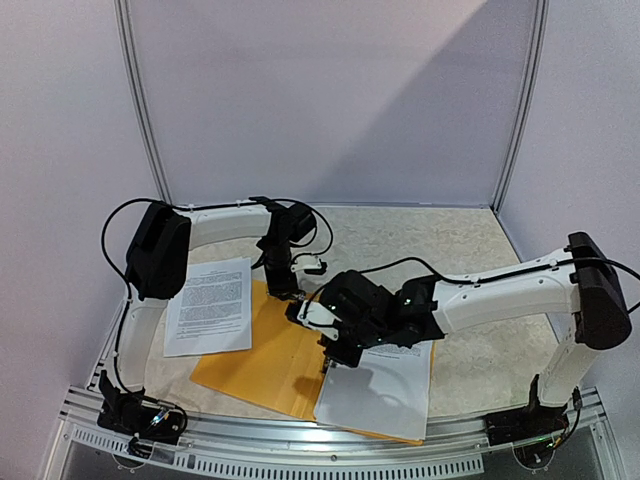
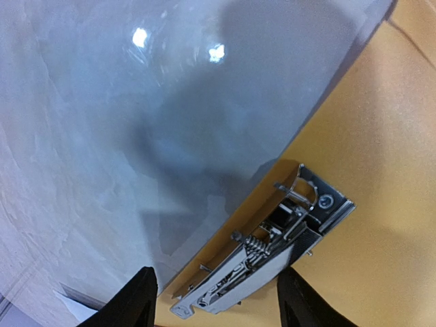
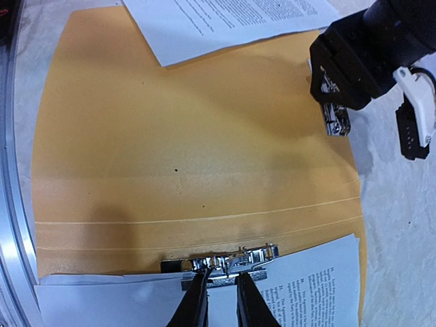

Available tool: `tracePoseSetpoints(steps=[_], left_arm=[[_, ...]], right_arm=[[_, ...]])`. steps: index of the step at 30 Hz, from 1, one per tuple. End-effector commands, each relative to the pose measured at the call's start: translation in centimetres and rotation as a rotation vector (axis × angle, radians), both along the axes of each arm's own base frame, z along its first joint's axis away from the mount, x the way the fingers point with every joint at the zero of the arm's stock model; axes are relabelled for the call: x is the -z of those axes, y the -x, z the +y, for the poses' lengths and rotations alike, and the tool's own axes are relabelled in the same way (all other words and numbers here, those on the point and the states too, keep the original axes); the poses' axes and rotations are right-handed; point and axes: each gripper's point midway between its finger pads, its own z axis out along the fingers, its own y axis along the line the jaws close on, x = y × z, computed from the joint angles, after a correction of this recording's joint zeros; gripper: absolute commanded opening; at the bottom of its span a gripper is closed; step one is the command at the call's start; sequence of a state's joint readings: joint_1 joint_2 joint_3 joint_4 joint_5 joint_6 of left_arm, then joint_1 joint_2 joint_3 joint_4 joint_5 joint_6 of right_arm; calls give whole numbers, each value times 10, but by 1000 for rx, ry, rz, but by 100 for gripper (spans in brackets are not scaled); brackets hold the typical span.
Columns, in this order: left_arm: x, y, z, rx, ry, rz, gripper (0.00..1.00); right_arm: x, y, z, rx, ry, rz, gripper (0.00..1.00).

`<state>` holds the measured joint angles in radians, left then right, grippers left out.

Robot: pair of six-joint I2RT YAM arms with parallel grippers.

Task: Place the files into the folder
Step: Clamp the file in the folder with some files.

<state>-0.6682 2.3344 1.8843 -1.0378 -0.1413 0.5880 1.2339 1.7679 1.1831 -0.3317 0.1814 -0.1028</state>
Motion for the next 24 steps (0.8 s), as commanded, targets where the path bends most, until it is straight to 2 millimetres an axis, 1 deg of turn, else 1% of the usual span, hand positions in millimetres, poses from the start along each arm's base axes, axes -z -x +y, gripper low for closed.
tracePoseSetpoints(steps=[1, 3, 5, 8, 9, 10, 12, 13, 15, 16, 19, 20, 21, 24], left_arm=[[65, 22, 29, -20, -109, 142, 63], [65, 23, 29, -19, -108, 144, 63], [67, 23, 29, -20, -111, 145, 63], [67, 23, 30, -19, -114, 145, 63], [67, 22, 29, -20, -113, 143, 63], [67, 22, 29, -20, -113, 143, 63], [67, 23, 30, -20, -113, 145, 63], [67, 23, 29, -20, -112, 146, 63], [68, 23, 30, -19, -113, 147, 63], [68, 23, 30, -19, -113, 148, 63], [67, 23, 30, -18, -115, 148, 63], [67, 23, 30, -18, -115, 148, 63], [67, 23, 30, -18, -115, 147, 63], [67, 23, 30, -18, -114, 147, 63]], right_arm=[[-20, -10, -4, 30, -42, -10, 19], [-22, -16, -3, 31, -60, 12, 25], [-20, -20, -3, 36, -72, 50, 29], [-9, -22, -3, 35, -70, 99, 35], [-6, -24, -2, 39, -73, 112, 35], [-6, -29, -2, 53, -82, 120, 32], [-9, -42, -4, 126, -123, 158, 18], [-11, -49, -6, 168, -146, 177, 13], [-10, -54, -8, 218, -166, 203, 11], [-8, -48, -4, 188, -171, 228, 12], [3, -27, 7, 113, -167, 276, 20], [5, -23, 9, 95, -164, 276, 22], [7, -22, 10, 83, -165, 277, 24], [7, -18, 12, 67, -188, 287, 25]])
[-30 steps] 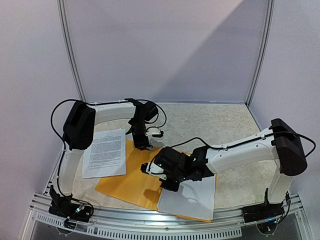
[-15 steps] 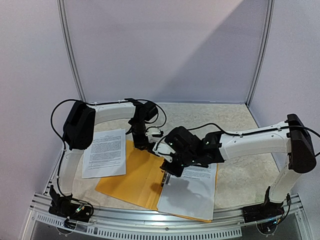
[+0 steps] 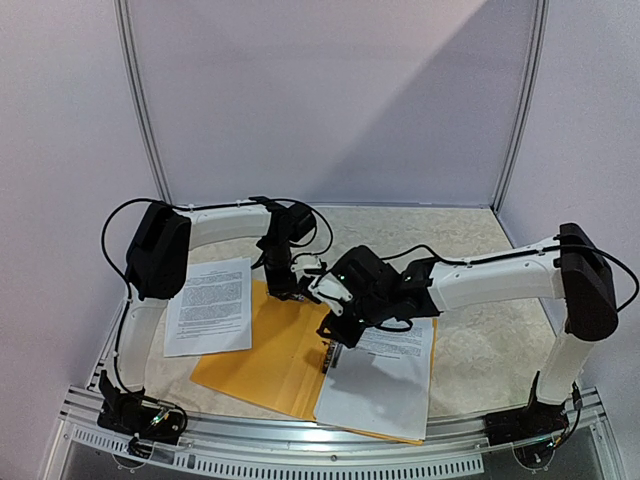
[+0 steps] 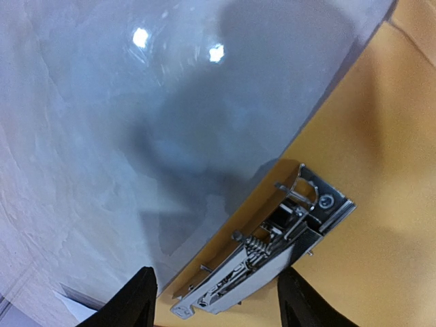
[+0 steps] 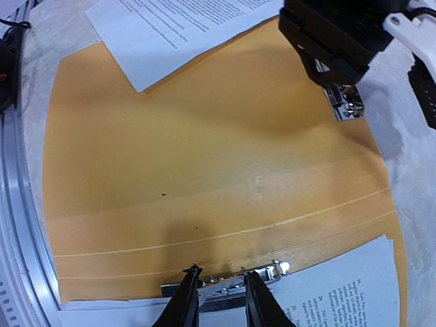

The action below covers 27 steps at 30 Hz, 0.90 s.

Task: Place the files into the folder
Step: Clamp the file in the folder with some files.

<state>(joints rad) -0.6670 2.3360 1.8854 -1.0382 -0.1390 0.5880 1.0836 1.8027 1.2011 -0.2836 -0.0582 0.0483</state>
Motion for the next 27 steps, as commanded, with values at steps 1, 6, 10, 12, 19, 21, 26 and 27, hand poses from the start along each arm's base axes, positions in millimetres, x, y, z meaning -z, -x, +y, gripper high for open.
tracePoseSetpoints(steps=[1, 6, 10, 12, 19, 21, 26, 27], left_arm=[[67, 24, 30, -18, -116, 146, 63], [67, 24, 30, -15, -116, 146, 63], [67, 24, 30, -16, -118, 147, 64], [67, 25, 31, -14, -119, 150, 64], [67, 25, 31, -13, -119, 151, 64], [67, 25, 31, -13, -120, 153, 64], [67, 25, 31, -11, -120, 155, 65], [68, 25, 31, -11, -121, 156, 65]], right_arm=[[1, 15, 13, -58, -60, 42, 25], [1, 20, 11, -72, -58, 60, 24], [7, 22, 6, -68, -18, 57, 23], [13, 25, 1, -70, 38, 32, 23], [27, 32, -3, -98, 156, -40, 22], [24, 31, -3, -93, 156, -70, 19], [14, 32, 3, -124, 142, -131, 18], [14, 31, 4, -127, 142, -136, 19]])
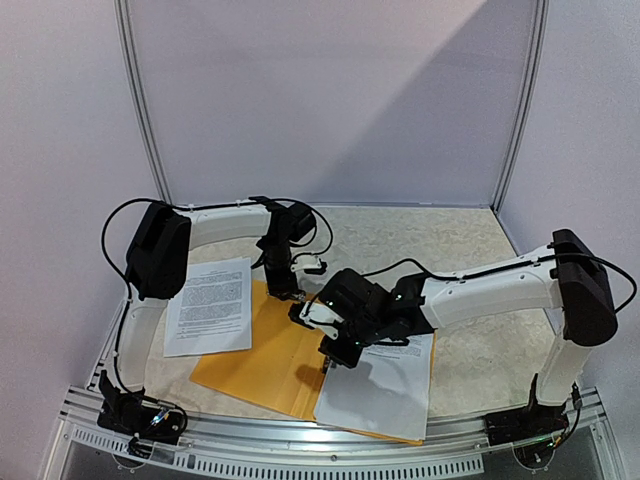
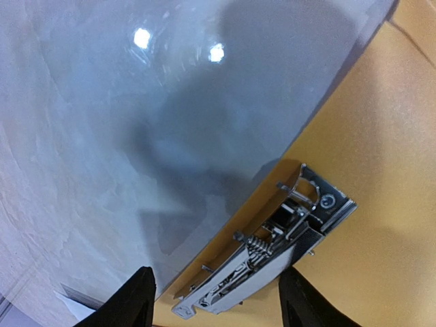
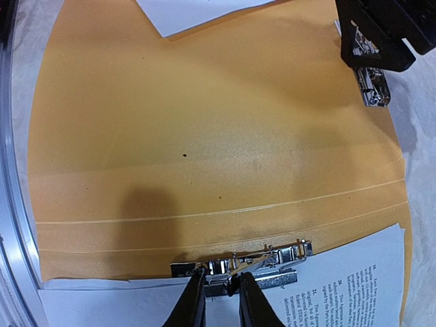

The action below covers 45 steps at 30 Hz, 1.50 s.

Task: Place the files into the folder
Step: Clamp the file in the folder with some files.

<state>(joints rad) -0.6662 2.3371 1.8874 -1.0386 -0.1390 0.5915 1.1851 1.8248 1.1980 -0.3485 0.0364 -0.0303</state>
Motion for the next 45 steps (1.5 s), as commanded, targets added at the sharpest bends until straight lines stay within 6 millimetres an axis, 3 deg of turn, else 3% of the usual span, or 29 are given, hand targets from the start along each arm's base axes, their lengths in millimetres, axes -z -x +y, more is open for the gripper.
tracePoseSetpoints(steps=[1, 12, 18, 26, 45], left_arm=[[67, 26, 31, -14, -120, 155, 65], [67, 26, 31, -11, -121, 160, 66], [68, 26, 31, -8, -121, 162, 66], [68, 27, 31, -9, -122, 163, 67], [68, 27, 31, -9, -123, 167, 67]], right_arm=[[-8, -3, 5, -27, 7, -67, 20], [-14, -6, 13, -46, -9, -107, 22], [-7, -2, 11, -56, 12, -91, 11], [10, 4, 11, -95, 69, -90, 8], [3, -5, 14, -80, 87, -161, 13]])
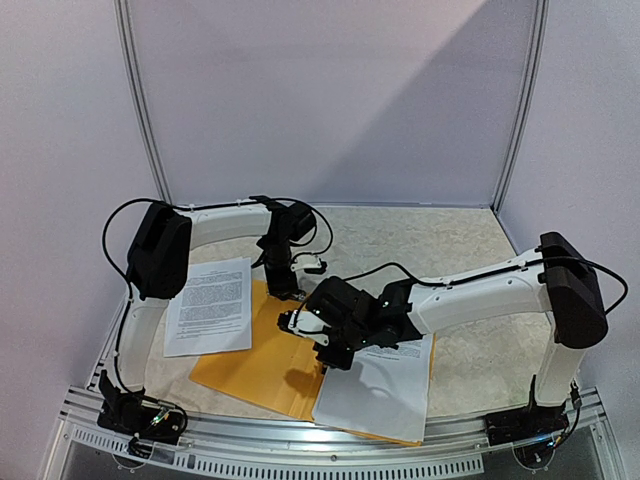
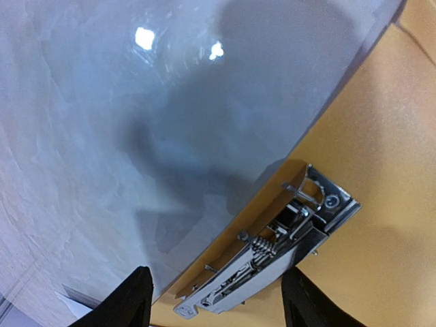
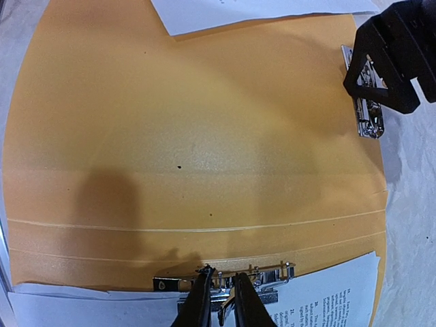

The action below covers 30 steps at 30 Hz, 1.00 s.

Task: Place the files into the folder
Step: Clamp the file in the folder with some files.

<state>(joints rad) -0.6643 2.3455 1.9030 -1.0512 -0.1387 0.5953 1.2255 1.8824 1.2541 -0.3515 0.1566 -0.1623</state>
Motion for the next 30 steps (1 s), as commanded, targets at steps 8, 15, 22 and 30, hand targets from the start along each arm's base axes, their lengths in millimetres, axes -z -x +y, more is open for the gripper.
tracePoseSetpoints(steps=[8, 15, 22, 30], left_arm=[[68, 28, 30, -11, -118, 163, 68], [68, 28, 30, -10, -118, 167, 68], [68, 28, 31, -14, -116, 170, 68], [68, 27, 30, -19, -114, 173, 68]], right_arm=[[2, 6, -1, -8, 19, 12, 2], [10, 21, -13, -13, 26, 40, 1], [25, 34, -17, -5, 68, 10, 0], [39, 58, -19, -10, 80, -1, 0]])
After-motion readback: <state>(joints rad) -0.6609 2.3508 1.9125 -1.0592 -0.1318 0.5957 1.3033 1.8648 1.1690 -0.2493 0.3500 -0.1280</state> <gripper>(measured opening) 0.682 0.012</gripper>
